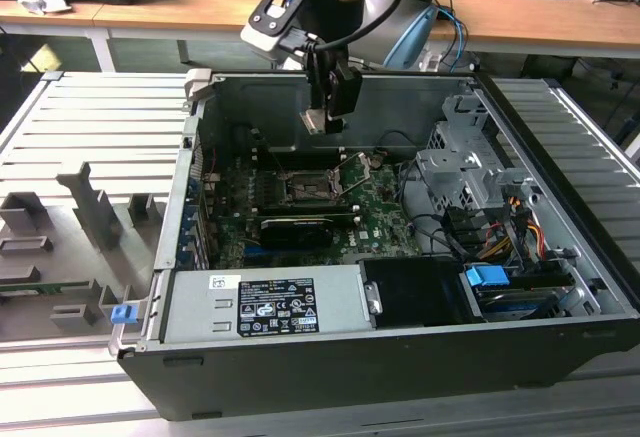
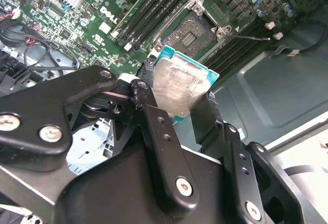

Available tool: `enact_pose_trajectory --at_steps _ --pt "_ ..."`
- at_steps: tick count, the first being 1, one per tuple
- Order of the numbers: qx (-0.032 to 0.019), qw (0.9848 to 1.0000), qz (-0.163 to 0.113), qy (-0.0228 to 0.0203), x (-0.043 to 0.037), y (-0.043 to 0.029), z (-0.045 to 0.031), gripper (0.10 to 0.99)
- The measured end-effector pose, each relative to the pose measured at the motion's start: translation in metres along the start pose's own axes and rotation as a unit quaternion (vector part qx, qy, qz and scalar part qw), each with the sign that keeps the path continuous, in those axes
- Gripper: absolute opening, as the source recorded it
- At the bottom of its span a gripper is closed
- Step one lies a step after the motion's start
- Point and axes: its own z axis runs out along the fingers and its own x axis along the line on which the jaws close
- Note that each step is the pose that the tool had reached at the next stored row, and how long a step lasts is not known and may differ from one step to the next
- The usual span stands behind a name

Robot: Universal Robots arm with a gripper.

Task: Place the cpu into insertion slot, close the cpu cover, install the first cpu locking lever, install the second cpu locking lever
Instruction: 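Place the cpu into insertion slot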

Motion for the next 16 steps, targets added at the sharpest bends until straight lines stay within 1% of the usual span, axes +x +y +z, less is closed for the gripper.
enact_pose_trajectory --at_steps 16 --pt "-0.0004 0.9998 0.019 -0.0017 0.0000 0.0000 0.0003 0.529"
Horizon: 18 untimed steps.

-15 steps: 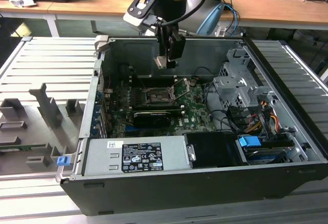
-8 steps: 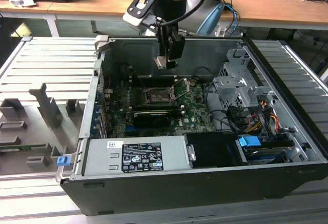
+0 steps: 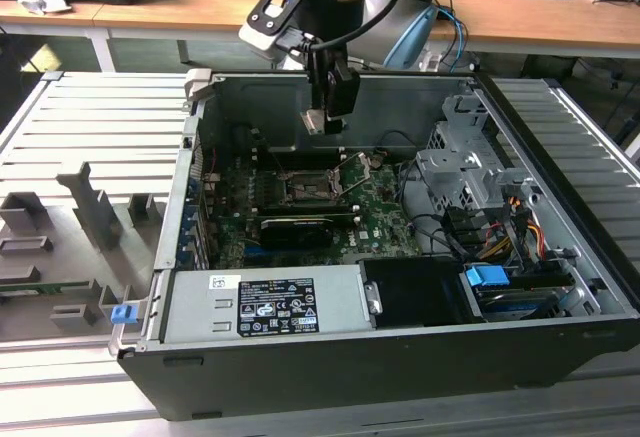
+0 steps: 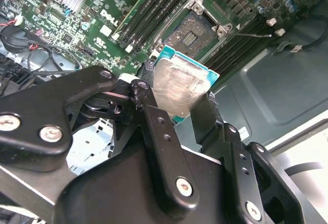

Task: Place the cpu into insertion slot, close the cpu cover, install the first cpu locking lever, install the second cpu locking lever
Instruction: 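Place the cpu into insertion slot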

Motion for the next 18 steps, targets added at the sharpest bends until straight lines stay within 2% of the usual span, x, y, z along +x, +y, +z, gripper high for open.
enact_pose_trajectory --at_steps 11,13,18 --pt "-0.0004 0.9998 0.021 -0.0020 0.0001 -0.0001 0.0012 0.529" --pt "-0.0005 0.9995 0.032 -0.0032 0.0004 -0.0003 0.0037 0.529" --pt "-0.0008 0.9992 0.039 -0.0038 0.0007 -0.0012 0.0126 0.529"
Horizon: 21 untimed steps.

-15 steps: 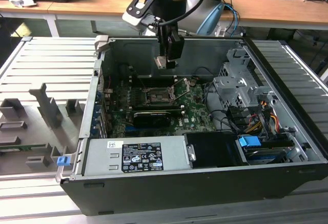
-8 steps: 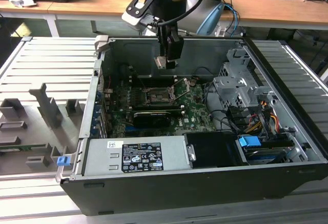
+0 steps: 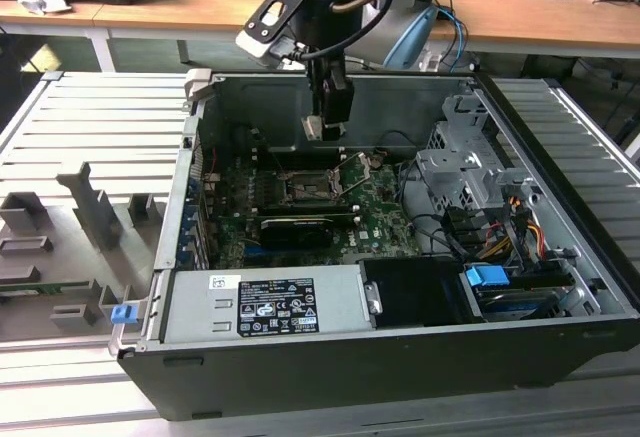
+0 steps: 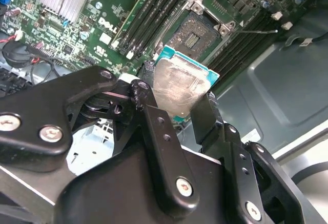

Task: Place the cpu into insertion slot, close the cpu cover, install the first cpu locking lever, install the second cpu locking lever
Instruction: 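Place the cpu into insertion slot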

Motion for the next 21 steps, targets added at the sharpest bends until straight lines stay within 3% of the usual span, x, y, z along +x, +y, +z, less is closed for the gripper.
enact_pose_trajectory --at_steps 15,18,21 --pt "-0.0001 1.0000 0.004 0.0002 -0.0006 -0.0034 0.0330 0.529" --pt "-0.0007 0.9994 0.034 -0.0025 -0.0006 -0.0041 0.0416 0.529" --pt "-0.0007 0.9991 0.041 -0.0050 -0.0005 -0.0046 0.0465 0.529"
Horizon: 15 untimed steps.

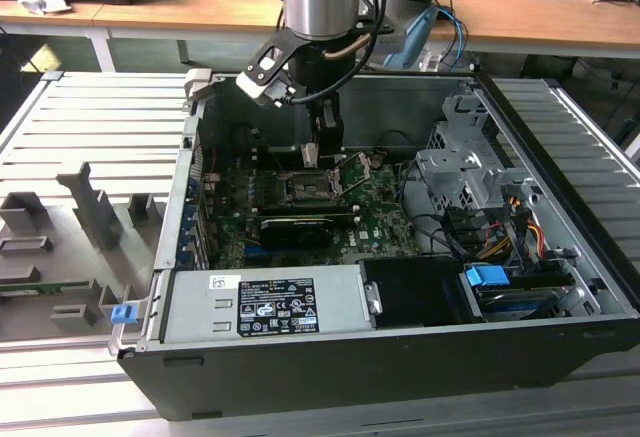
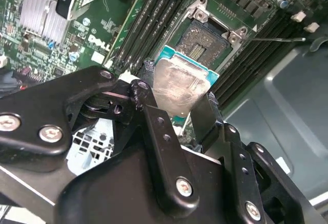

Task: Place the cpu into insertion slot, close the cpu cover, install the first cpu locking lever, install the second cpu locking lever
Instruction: 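Place the cpu into insertion slot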

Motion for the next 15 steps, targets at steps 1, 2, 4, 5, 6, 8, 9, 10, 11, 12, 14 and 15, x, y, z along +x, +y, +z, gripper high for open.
enact_pose_trajectory --at_steps 1,2,4,5,6,8,9,10,11,12,14,15 --pt "0.0000 1.0000 0.000 -0.0015 0.0001 -0.0002 0.0026 0.529" --pt "0.0001 1.0000 0.000 -0.0020 0.0010 -0.0007 0.0057 0.529" --pt "0.0001 1.0000 0.000 -0.0020 0.0011 -0.0011 0.0082 0.529" --pt "0.0001 1.0000 0.000 -0.0020 0.0011 -0.0011 0.0088 0.529" --pt "0.0001 1.0000 0.000 -0.0020 0.0011 -0.0012 0.0096 0.529" --pt "0.0001 1.0000 0.000 -0.0020 0.0011 -0.0015 0.0119 0.529" --pt "0.0000 1.0000 0.000 -0.0020 0.0011 -0.0018 0.0128 0.529" --pt "0.0000 1.0000 0.000 -0.0020 0.0011 -0.0024 0.0141 0.529" --pt "0.0001 1.0000 0.000 -0.0020 0.0011 -0.0052 0.0160 0.529" --pt "0.0000 1.0000 0.000 -0.0020 0.0012 -0.0067 0.0186 0.529" --pt "0.0001 1.0000 0.000 -0.0020 0.0011 -0.0079 0.0234 0.529" --pt "0.0001 1.0000 0.000 -0.0020 0.0011 -0.0080 0.0251 0.529"
